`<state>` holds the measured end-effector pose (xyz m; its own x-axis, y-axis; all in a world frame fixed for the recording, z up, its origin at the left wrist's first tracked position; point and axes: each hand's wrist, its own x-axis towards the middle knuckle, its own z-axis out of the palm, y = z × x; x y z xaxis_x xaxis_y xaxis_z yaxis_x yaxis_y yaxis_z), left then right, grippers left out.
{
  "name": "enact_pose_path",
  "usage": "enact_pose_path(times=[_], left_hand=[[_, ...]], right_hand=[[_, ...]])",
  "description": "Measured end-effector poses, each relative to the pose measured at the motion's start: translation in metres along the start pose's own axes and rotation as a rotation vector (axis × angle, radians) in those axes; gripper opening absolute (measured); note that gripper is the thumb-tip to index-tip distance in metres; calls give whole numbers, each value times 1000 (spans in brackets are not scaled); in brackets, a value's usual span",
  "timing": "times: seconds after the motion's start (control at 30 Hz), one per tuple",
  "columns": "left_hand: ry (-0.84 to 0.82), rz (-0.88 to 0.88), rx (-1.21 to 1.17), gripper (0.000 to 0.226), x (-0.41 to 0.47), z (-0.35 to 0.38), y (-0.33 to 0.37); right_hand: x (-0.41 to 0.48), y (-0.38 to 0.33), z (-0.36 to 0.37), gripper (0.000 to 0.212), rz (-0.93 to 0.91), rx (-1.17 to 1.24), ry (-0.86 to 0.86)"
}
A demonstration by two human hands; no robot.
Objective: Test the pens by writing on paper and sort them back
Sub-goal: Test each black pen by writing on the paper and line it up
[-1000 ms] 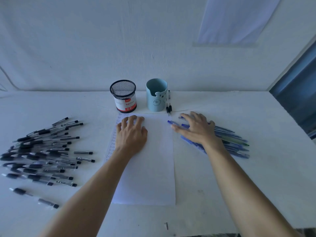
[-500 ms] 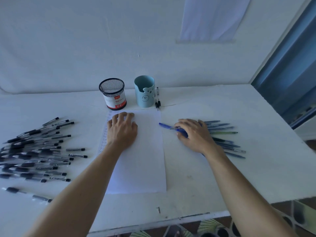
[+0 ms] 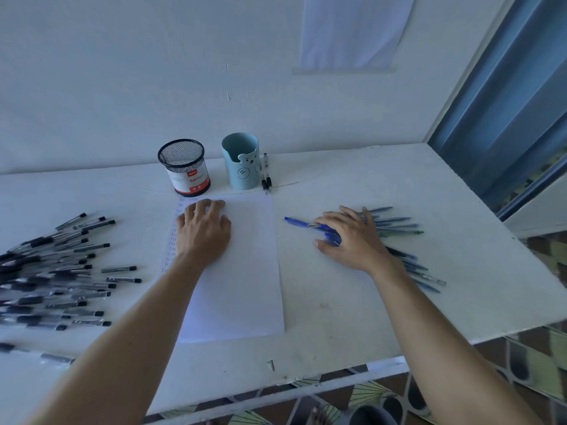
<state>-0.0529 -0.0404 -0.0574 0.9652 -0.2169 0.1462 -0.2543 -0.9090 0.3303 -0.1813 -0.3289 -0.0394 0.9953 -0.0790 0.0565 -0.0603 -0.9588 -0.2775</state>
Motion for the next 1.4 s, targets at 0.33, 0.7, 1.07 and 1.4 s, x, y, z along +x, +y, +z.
enact_pose_path(times=[0.33,0.7,1.07,1.4], left_hand=[[-3,-9,-43,42,0,-2,0],[6,-279,-620,43,6,-25,-12],[303,-365,-155,35,-15,-63,-82],[87,-434,305,38,-15,-71,-128]], right_hand=[[5,-24,1,79,-21,-5,90],[28,-132,39,49,-271,188,66],[45,-168,61,58,-203,-30,-235],[47,-175,66,84,-192,-40,-123]])
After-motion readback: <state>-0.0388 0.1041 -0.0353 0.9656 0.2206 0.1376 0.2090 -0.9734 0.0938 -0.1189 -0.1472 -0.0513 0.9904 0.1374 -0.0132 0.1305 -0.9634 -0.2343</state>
